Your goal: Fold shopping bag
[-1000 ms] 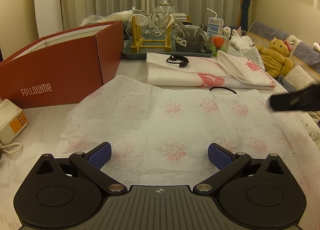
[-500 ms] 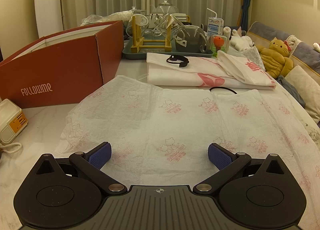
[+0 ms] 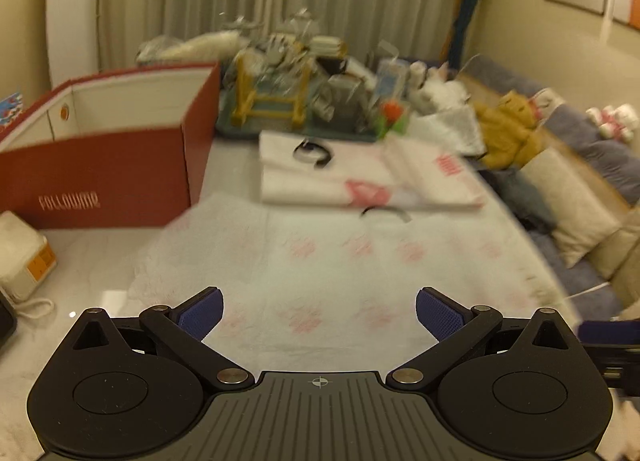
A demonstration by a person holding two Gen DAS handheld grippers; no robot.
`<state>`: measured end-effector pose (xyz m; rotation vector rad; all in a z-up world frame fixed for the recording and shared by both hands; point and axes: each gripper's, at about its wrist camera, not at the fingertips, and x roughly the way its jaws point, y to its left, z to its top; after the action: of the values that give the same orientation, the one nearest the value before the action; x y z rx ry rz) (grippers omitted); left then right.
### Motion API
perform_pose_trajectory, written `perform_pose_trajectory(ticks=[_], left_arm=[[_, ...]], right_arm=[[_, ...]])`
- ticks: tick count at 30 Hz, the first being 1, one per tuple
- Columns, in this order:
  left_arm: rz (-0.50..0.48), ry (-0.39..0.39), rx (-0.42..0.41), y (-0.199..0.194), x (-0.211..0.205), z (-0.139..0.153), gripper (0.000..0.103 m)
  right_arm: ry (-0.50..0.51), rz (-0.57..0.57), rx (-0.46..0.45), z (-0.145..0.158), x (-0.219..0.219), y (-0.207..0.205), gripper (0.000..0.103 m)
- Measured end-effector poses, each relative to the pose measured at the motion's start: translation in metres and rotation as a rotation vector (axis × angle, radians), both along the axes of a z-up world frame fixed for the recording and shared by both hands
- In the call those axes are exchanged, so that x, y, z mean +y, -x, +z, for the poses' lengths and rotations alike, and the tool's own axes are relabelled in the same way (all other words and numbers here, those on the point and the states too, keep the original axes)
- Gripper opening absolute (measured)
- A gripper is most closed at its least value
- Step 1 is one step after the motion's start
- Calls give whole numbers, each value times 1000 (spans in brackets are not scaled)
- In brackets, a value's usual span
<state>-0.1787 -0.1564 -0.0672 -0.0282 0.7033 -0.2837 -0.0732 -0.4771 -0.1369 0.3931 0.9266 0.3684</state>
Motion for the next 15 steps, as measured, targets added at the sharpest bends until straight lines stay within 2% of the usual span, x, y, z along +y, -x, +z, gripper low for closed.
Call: perform_pose_trajectory(ticks=[2, 4, 8, 10, 13, 14, 15], left_arm=[[-14, -20, -30, 20, 9, 18, 103], [-3, -44, -44, 36, 19, 29, 103], [116, 1, 45, 55, 54, 33, 103], [148, 2, 85, 64, 64, 23, 103], [112, -59, 177, 67, 63, 5, 103], [100, -99, 220, 63, 58, -1, 103], [92, -132, 254, 59, 55, -7, 103]], right_arm=[[-15, 11, -6, 3, 3, 6, 103], [25, 28, -13, 3, 9, 9, 103], [46, 50, 1, -4, 19, 18, 103], [27, 71, 18, -8, 23, 21, 103], [46, 102, 30, -11, 33, 24, 101], [66, 109, 38, -12, 37, 23, 97], [85, 114, 46, -14, 42, 22, 90]])
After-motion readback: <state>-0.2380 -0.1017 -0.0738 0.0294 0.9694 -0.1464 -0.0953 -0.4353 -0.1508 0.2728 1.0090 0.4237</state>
